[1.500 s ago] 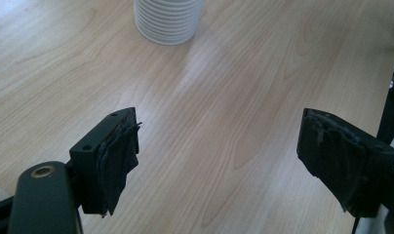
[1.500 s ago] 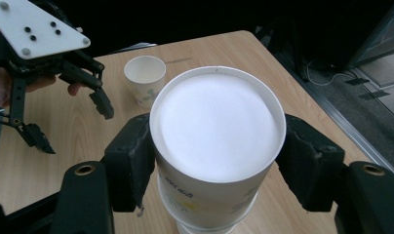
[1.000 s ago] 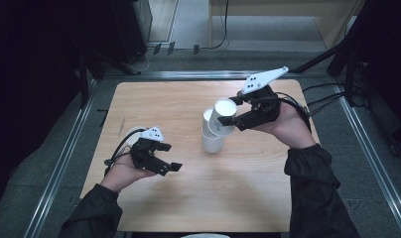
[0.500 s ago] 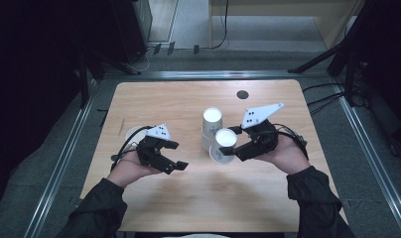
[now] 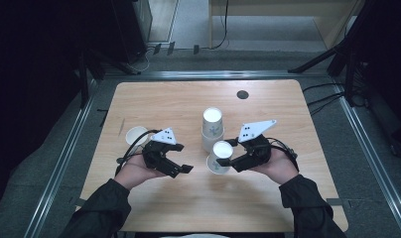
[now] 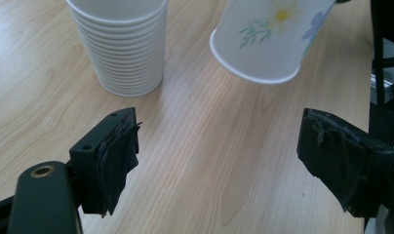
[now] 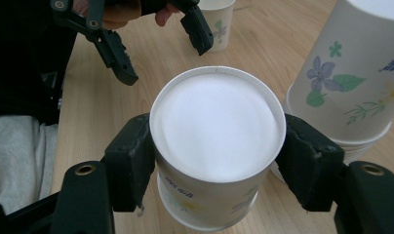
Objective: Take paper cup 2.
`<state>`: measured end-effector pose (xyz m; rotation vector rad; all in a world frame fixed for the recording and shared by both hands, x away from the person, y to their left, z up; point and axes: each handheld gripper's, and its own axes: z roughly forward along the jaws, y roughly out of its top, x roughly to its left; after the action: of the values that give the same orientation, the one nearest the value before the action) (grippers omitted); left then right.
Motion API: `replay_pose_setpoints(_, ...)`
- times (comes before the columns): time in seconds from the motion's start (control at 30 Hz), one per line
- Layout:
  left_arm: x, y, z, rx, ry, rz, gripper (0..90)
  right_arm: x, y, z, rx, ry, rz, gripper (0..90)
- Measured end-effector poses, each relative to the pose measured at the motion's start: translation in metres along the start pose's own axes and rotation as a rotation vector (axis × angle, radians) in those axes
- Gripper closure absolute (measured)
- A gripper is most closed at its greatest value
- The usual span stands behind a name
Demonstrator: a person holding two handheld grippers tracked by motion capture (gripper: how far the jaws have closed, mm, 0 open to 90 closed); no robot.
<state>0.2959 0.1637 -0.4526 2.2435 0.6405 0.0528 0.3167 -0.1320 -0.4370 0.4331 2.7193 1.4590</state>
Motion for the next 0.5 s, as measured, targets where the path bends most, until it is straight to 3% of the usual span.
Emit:
replay_pose_setpoints(0.27,-0.005,0.0,0.007,-0.013,-0.034,0.019,15.5,-0.003,-0.001,0.009,-0.02,0.037,0.036,34.1)
replay_pose_setpoints(0.5,-0.01,0.003,0.012,-0.032,-0.069,0.028,15.5,0.002,0.003,0.019,-0.027,0.069,0.033,34.1)
